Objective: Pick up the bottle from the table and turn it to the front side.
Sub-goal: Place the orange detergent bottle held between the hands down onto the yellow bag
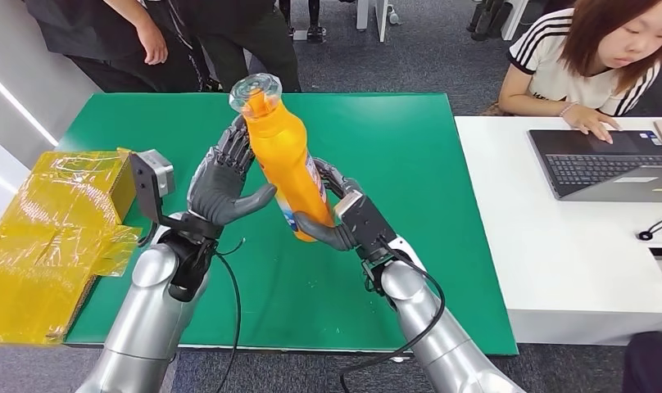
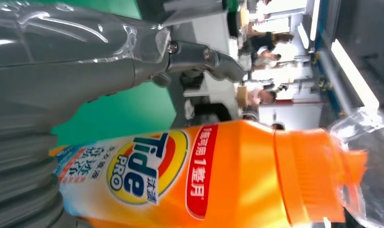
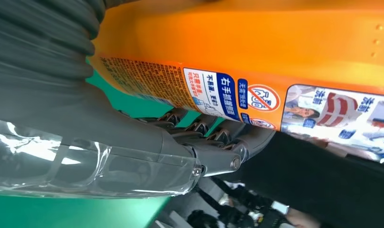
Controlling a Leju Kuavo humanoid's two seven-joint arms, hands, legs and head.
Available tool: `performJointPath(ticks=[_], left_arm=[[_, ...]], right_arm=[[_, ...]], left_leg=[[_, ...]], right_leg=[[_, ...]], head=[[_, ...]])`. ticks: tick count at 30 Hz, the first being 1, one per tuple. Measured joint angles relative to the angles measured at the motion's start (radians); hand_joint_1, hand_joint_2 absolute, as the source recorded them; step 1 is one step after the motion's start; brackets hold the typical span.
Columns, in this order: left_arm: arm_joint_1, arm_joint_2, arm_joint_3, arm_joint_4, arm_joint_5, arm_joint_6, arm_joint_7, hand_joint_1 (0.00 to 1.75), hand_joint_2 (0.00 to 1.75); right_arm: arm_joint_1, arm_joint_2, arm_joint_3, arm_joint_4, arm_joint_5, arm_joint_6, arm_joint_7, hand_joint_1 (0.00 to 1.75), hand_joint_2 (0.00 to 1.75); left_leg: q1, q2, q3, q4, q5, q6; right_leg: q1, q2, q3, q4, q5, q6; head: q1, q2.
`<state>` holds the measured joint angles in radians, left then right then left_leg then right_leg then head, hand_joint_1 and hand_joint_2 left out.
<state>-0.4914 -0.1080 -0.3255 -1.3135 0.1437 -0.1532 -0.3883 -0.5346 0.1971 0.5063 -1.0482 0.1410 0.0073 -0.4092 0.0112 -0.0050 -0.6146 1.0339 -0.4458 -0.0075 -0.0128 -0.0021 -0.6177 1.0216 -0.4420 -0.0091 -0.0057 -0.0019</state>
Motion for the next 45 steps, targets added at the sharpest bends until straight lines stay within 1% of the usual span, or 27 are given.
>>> performJointPath(ticks=[3, 9, 13, 17, 20, 23, 27, 31, 34, 39, 41, 45], left_arm=[[-0.028, 0.013, 0.002, 0.034, -0.022, 0.009, -0.001, 0.00, 1.75], [-0.061, 0.081, 0.014, 0.082, -0.053, -0.020, 0.000, 0.00, 1.75], [-0.073, 0.104, 0.016, 0.100, -0.050, -0.039, 0.006, 0.00, 1.75], [-0.091, 0.123, 0.016, 0.124, 0.011, -0.134, 0.040, 0.00, 1.75], [-0.121, 0.132, 0.016, 0.152, 0.104, -0.214, 0.069, 0.00, 1.75], [-0.138, 0.134, 0.015, 0.160, 0.223, -0.268, 0.110, 0.00, 1.75], [-0.126, 0.131, 0.006, 0.135, 0.313, -0.294, 0.143, 0.00, 1.75], [-0.101, 0.114, -0.021, 0.112, 0.312, -0.292, 0.146, 0.00, 1.75], [-0.098, 0.100, -0.037, 0.111, 0.310, -0.283, 0.141, 0.00, 1.75], [-0.099, 0.090, -0.045, 0.111, 0.303, -0.273, 0.132, 0.00, 1.75], [-0.104, 0.084, -0.049, 0.114, 0.275, -0.248, 0.118, 0.00, 1.75], [-0.129, 0.071, -0.053, 0.148, 0.208, -0.170, 0.070, 0.00, 1.75]], right_arm=[[-0.017, 0.000, 0.012, 0.014, 0.009, -0.010, 0.005, 1.75, 1.75], [-0.023, -0.033, 0.014, 0.037, 0.030, -0.022, 0.033, 1.75, 1.75], [-0.023, -0.045, 0.016, 0.047, 0.044, -0.026, 0.041, 1.75, 1.75], [-0.013, -0.068, 0.024, 0.064, 0.087, -0.045, 0.073, 1.75, 1.75], [0.009, -0.089, 0.024, 0.089, 0.100, -0.062, 0.069, 1.75, 1.75], [0.028, -0.106, 0.021, 0.105, 0.112, -0.080, 0.065, 1.75, 1.75], [0.041, -0.119, 0.009, 0.111, 0.115, -0.095, 0.062, 1.75, 1.75], [0.043, -0.120, -0.002, 0.107, 0.117, -0.102, 0.056, 1.75, 1.75], [0.043, -0.120, -0.003, 0.100, 0.121, -0.104, 0.059, 1.75, 1.75], [0.043, -0.120, -0.004, 0.094, 0.127, -0.107, 0.061, 1.75, 1.75], [0.043, -0.120, -0.004, 0.079, 0.133, -0.112, 0.059, 1.75, 1.75], [0.043, -0.119, -0.003, 0.007, 0.165, -0.122, 0.054, 1.75, 1.75]], left_leg=[[0.000, 0.000, 0.000, 0.000, 0.000, 0.000], [0.000, 0.000, 0.000, 0.000, 0.000, 0.000], [0.000, 0.000, 0.000, 0.000, 0.000, 0.000], [0.000, 0.000, 0.000, 0.000, 0.000, 0.000], [0.000, 0.000, 0.000, 0.000, 0.000, 0.000], [0.000, 0.001, 0.000, 0.000, 0.000, 0.000], [0.000, 0.001, 0.000, 0.000, 0.000, 0.000], [0.000, 0.000, 0.000, 0.000, 0.000, 0.000], [0.000, 0.001, 0.000, 0.000, 0.000, 0.000], [0.000, 0.001, 0.000, 0.000, 0.000, 0.000], [0.000, 0.001, 0.000, 0.000, 0.000, 0.000], [0.000, 0.001, 0.000, 0.000, 0.000, 0.000]], right_leg=[[0.000, 0.000, 0.000, 0.000, 0.000, 0.000], [0.000, 0.001, -0.001, 0.000, 0.000, 0.000], [0.000, 0.001, -0.001, 0.000, 0.000, 0.000], [0.000, 0.000, -0.001, 0.000, 0.000, 0.000], [0.000, 0.000, -0.001, 0.000, 0.000, 0.000], [0.000, 0.001, -0.001, 0.000, 0.000, 0.000], [0.000, 0.001, -0.001, -0.001, 0.000, 0.000], [0.000, 0.001, -0.001, -0.001, 0.000, 0.000], [0.000, 0.001, -0.001, -0.001, 0.000, 0.000], [0.000, 0.001, -0.001, 0.000, 0.000, 0.000], [0.000, 0.001, -0.001, 0.000, 0.000, 0.000], [0.000, 0.002, -0.001, 0.000, 0.000, 0.000]], head=[[0.000, 0.000], [0.000, 0.000], [0.000, 0.000], [0.000, 0.000], [0.000, 0.000], [0.000, 0.000], [0.000, 0.000], [0.000, 0.000], [0.000, 0.000], [0.000, 0.000], [0.000, 0.000], [0.000, 0.000]])
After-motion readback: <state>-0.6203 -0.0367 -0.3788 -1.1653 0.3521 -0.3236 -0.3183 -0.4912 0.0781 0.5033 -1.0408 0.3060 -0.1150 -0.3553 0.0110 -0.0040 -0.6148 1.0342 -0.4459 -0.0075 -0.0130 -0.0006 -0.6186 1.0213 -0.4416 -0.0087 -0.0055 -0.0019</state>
